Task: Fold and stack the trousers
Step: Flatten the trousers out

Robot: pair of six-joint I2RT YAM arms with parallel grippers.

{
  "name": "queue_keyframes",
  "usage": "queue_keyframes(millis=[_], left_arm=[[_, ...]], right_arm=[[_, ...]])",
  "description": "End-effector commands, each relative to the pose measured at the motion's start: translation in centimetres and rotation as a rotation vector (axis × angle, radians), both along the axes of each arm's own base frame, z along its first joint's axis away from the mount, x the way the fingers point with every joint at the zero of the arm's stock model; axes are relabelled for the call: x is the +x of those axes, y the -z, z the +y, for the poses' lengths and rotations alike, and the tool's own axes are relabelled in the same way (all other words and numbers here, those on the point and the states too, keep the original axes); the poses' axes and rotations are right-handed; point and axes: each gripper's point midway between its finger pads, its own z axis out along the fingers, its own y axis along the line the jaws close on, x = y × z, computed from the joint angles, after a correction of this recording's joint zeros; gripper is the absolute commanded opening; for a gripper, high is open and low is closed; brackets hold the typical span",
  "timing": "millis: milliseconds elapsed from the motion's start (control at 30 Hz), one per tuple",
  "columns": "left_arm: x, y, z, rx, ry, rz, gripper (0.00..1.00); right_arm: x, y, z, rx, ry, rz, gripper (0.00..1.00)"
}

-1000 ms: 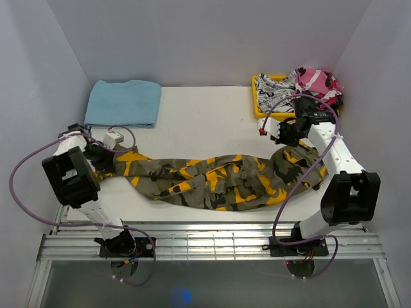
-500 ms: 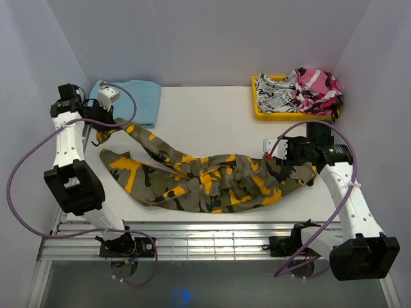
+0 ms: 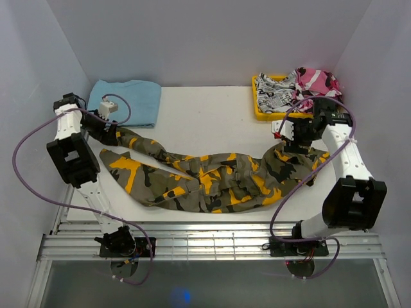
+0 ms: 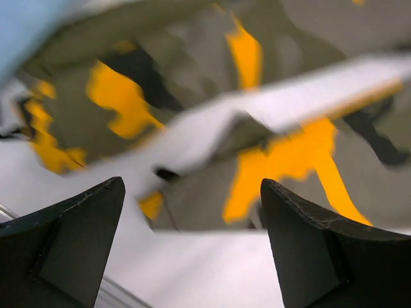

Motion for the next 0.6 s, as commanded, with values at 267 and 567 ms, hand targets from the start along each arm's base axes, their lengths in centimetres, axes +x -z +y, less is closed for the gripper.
queue_keyframes(millis=[267, 567], left_arm=[[-10.3, 1.5, -2.7, 0.037, 0.455, 0.081, 0.96], [-11.5, 3.7, -3.8, 0.005, 0.503, 0.132, 0.96]], right_arm=[[-1.6, 1.2, 11.5, 0.058, -0.476, 0.198, 0.82], [-5.2, 6.2, 10.1, -0.213, -0.691, 0.302, 0.80]])
